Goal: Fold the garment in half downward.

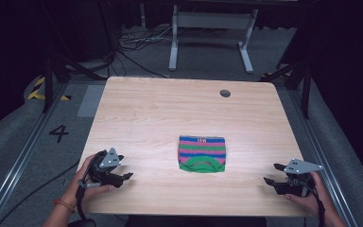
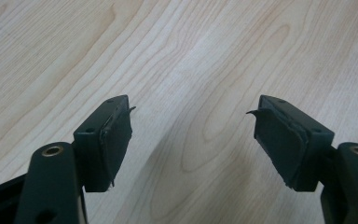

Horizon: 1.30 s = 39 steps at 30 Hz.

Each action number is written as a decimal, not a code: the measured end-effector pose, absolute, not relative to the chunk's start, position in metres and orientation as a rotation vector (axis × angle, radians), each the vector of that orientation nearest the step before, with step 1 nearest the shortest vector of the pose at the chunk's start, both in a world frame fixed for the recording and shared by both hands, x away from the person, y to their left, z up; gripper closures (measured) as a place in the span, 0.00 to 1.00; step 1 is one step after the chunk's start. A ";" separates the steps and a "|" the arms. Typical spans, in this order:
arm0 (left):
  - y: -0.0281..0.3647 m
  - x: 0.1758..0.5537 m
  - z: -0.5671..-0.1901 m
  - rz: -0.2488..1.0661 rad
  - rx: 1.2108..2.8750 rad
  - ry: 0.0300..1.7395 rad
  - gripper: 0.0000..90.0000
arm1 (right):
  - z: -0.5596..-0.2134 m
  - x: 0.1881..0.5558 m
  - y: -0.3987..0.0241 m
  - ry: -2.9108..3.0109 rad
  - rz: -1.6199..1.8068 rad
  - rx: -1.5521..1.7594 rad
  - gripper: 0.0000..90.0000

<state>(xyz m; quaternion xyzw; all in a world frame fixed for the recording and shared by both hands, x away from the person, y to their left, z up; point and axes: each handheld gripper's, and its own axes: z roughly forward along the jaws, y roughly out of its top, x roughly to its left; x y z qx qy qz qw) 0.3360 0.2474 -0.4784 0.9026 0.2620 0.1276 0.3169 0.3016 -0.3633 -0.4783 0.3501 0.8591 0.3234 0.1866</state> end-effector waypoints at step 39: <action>0.301 0.319 -0.501 0.318 2.244 0.923 0.19 | -0.505 0.293 -0.415 2.256 0.978 1.290 0.20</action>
